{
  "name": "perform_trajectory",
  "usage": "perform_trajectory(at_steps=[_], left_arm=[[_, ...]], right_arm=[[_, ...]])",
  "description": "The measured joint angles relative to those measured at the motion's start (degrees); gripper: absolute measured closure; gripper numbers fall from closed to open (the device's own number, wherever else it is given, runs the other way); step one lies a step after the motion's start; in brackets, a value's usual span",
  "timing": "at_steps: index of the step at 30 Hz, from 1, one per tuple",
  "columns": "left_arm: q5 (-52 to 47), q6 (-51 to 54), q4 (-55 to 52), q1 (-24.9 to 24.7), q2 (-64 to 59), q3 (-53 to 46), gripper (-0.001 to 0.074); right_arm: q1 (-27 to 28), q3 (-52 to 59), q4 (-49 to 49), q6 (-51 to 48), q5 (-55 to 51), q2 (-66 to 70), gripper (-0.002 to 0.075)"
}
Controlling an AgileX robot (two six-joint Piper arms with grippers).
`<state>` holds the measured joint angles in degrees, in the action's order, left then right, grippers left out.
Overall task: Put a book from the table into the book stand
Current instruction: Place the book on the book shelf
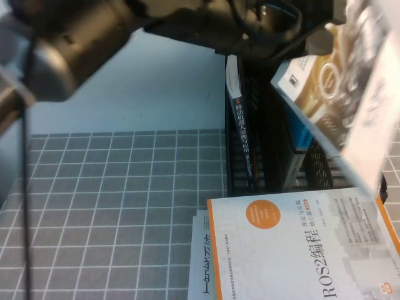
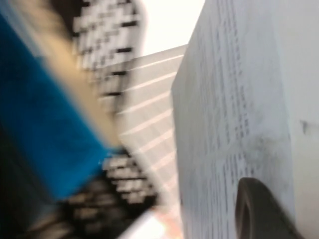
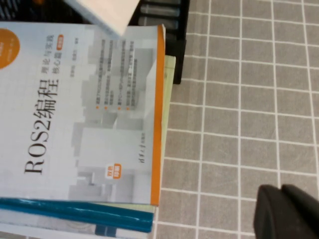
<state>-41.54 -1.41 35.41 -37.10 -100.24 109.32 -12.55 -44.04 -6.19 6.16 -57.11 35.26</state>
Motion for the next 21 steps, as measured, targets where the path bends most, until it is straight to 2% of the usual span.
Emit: perform_trajectory(at_steps=[4,8,15,21], left_arm=[[-3.3,-12.4,-16.9,-1.7,-6.8,8.3,0.0638],[-3.8,-19.4,-24.6,-3.0,-11.2,13.5,0.0638],[1.8,-32.3,-35.4,-6.1,-13.6,16.4,0.0638],[3.9,-46.9,-55.3,-9.2,-13.7,16.8,0.0638]], right_arm=[[0.0,0.0,1.2,-0.3,-0.3,-2.9,0.0729],[0.0,0.0,2.8,-0.3,-0.6,-3.7,0.0729],[0.0,0.0,4.7,-0.4,-0.7,-3.7,0.0729],[0.0,0.0,6.8,-2.5,-1.5,-3.7,0.0729]])
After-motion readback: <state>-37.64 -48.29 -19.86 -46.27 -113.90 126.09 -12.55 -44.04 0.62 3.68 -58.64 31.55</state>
